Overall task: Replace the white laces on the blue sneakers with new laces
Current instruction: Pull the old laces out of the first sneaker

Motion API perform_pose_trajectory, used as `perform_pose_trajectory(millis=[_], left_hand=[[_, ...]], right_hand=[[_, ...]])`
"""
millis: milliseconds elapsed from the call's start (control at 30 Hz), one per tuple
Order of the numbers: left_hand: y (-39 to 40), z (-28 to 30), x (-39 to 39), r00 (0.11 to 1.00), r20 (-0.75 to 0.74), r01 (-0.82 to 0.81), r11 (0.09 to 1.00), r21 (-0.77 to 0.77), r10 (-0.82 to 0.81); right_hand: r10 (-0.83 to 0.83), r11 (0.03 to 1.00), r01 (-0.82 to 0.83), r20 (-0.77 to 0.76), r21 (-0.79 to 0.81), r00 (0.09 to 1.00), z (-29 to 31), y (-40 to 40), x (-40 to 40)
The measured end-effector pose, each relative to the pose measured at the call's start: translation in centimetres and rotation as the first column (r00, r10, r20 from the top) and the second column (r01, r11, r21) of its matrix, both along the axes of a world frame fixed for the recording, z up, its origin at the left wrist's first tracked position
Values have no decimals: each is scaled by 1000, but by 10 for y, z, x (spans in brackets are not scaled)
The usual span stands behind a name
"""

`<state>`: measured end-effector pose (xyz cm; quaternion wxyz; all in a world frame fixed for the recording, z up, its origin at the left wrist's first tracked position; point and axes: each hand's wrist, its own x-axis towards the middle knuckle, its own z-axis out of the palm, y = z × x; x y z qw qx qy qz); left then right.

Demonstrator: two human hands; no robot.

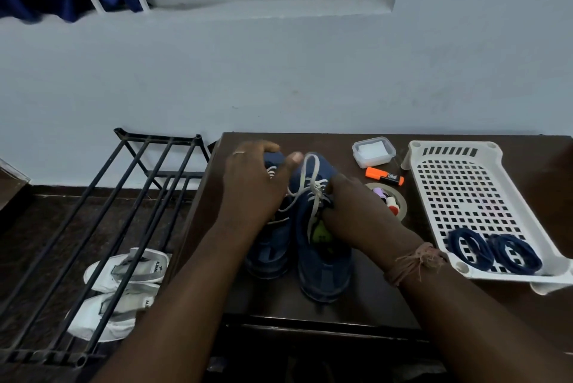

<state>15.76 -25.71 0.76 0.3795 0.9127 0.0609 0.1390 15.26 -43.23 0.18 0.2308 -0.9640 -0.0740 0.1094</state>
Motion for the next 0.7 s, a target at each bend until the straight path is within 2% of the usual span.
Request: perform_pose_trajectory(millis=[33, 100, 167, 233, 267, 367, 500, 533, 600, 633, 667, 700], left_hand=[[6, -2, 0, 996, -39, -71, 992, 104, 76], [18, -2, -4, 929, -339, -109, 985, 135, 150], [25, 2, -12, 783, -614, -18, 990, 143, 103], [29, 1, -15, 720, -694, 165, 964, 208, 26], [31, -2, -14, 748, -663, 190, 942, 276, 43], [36, -7, -7, 844, -521, 73, 936, 345, 126], [37, -13, -5, 890, -424, 11, 921, 389, 168], [35, -14, -5, 915, -367, -4, 913, 408, 168], [28, -16, -3, 981, -121, -84, 894, 440, 151], [23, -13, -3, 992, 4, -115, 904, 412, 125], [16, -9, -3, 996, 61, -89, 932, 352, 72], [9, -4, -3, 999, 45, -12, 960, 280, -1]], right_hand=[[9, 1000, -9, 9, 1, 1000, 0, 0, 1], [28, 1000, -28, 18, 7, 999, 1, -1, 3], [33, 999, -34, 27, 20, 999, 2, -2, 4], [40, 998, -42, 39, 40, 998, 1, -2, 4], [43, 998, -45, 48, 50, 998, 0, -2, 4], [49, 996, -54, 63, 75, 997, -2, 0, 3], [20, 980, -26, 31, 199, 999, -6, 2, 2], [8, 972, -13, 23, 237, 1000, -5, 2, 2], [-5, 958, 8, -10, 286, 1000, -3, 2, 4], [-2, 950, 15, -45, 310, 999, 0, 2, 5], [9, 941, 23, -91, 337, 996, 2, 3, 6], [17, 928, 35, -136, 371, 991, 3, 3, 6]])
